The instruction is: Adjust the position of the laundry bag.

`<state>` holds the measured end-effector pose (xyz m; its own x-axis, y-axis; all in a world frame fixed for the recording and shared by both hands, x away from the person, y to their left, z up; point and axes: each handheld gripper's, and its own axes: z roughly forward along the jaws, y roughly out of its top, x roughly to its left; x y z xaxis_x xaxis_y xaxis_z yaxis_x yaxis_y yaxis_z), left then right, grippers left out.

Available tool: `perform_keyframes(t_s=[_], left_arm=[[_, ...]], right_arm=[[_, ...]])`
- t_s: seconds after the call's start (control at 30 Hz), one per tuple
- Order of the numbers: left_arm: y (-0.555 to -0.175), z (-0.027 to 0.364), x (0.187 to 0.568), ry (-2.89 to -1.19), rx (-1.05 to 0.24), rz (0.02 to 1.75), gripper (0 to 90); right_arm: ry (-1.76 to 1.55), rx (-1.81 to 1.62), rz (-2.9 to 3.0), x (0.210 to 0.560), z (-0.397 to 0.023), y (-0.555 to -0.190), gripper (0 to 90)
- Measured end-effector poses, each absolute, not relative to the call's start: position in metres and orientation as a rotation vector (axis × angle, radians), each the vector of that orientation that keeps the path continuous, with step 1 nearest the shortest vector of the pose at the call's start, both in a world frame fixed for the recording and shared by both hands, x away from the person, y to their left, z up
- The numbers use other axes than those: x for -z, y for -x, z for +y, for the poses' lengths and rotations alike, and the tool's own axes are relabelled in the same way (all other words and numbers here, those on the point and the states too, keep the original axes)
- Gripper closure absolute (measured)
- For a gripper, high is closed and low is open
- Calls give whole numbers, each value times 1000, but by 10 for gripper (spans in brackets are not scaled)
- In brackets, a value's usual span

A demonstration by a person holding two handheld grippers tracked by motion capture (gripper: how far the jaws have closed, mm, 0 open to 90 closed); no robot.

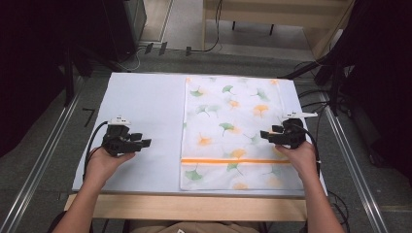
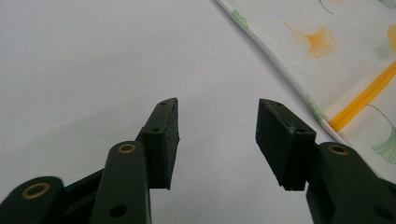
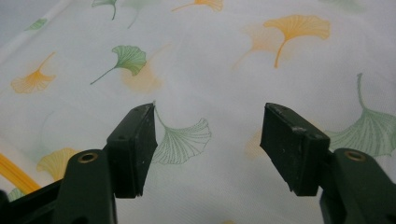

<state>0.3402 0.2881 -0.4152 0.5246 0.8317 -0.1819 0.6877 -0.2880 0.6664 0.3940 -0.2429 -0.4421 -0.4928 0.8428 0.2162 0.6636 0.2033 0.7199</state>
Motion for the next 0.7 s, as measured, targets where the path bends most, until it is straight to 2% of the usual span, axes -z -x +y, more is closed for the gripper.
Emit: perform_keyframes(t_s=[0.33, 0.4, 0.43, 0.47, 0.5, 0.7], left_arm=[[-340, 292, 414, -2023, -250, 1195, 467], [-340, 291, 414, -2031, -252, 1208, 417], [-344, 293, 415, -2009, -189, 1256, 408], [-344, 293, 415, -2009, -189, 1256, 421], [-348, 297, 415, -1963, -97, 1268, 423], [-348, 296, 414, -1988, -167, 1267, 423]], right_arm=[[-1444, -1172, 2249, 442, -243, -395, 373], [-1443, -1163, 2263, 443, -242, -394, 397], [-1448, -1173, 2275, 444, -242, -395, 423], [-1449, -1177, 2276, 443, -242, -395, 429], [-1438, -1179, 2267, 442, -241, -394, 440], [-1435, -1179, 2318, 444, -241, -395, 498]])
